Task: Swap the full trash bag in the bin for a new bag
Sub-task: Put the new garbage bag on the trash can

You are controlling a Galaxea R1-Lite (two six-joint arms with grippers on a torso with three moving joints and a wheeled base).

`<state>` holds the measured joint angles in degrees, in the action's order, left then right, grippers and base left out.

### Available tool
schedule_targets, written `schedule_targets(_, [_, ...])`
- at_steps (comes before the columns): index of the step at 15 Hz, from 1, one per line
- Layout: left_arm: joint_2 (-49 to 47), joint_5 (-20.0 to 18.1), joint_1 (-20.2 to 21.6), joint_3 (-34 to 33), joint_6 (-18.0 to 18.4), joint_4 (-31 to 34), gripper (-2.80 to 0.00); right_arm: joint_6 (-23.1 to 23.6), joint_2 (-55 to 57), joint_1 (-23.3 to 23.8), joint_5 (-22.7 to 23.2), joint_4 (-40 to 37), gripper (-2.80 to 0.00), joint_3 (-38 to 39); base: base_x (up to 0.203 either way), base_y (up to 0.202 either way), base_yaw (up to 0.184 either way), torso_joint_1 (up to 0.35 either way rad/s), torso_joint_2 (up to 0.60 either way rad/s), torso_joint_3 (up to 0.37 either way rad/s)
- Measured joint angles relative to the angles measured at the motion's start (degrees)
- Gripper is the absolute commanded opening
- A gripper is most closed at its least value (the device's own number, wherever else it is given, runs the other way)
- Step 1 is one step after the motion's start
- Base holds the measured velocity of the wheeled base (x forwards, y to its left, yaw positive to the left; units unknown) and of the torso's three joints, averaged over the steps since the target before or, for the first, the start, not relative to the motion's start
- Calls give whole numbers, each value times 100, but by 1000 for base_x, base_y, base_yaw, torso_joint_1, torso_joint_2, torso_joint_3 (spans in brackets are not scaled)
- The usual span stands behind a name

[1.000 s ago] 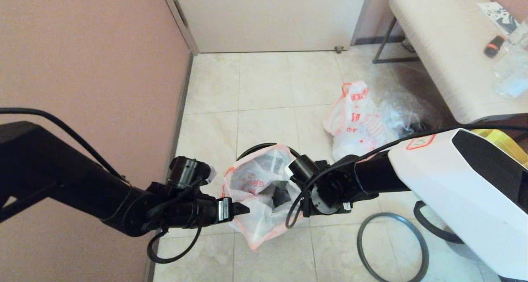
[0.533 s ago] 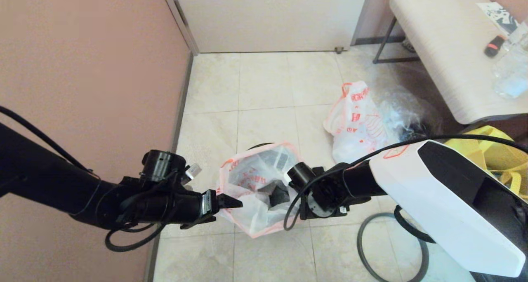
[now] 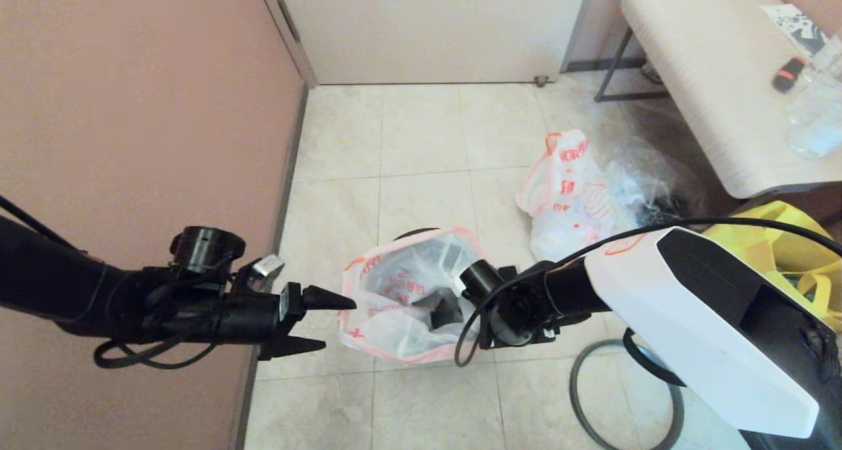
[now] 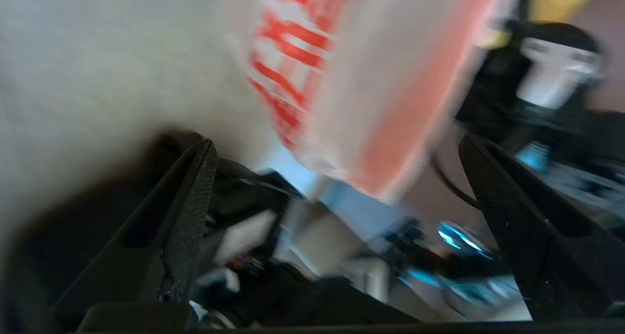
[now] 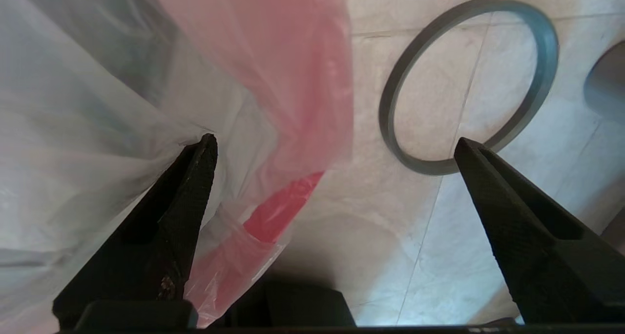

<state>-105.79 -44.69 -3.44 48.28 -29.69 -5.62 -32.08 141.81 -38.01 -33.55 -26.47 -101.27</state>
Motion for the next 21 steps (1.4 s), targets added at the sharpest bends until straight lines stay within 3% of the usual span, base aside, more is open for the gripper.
schedule_targets(3, [68,-72,63,111,15,165,0,10,-4,-13,-27,2,0,-22,0,0,0,0,0,0])
schedule_targets(6, [328,98,-334,239,-170,354,0,10,-99,-96,-29,-1,0,-33,0,0,0,0,0,0])
schedule_targets(10, [771,955,-1058,981,-464,1318,0,8,-127,-148,-32,10,0,-38,0,0,0,0,0,0])
schedule_targets(14, [460,1451,-1291,1445,-470,1380,0,10,-99,-168,-29,4,0,-132,0,0,0,0,0,0])
schedule_targets(21, [-944,2319,-1543,1866,-450,1386,0,10,-41,-134,-24,6,0,-334,0,0,0,0,0,0])
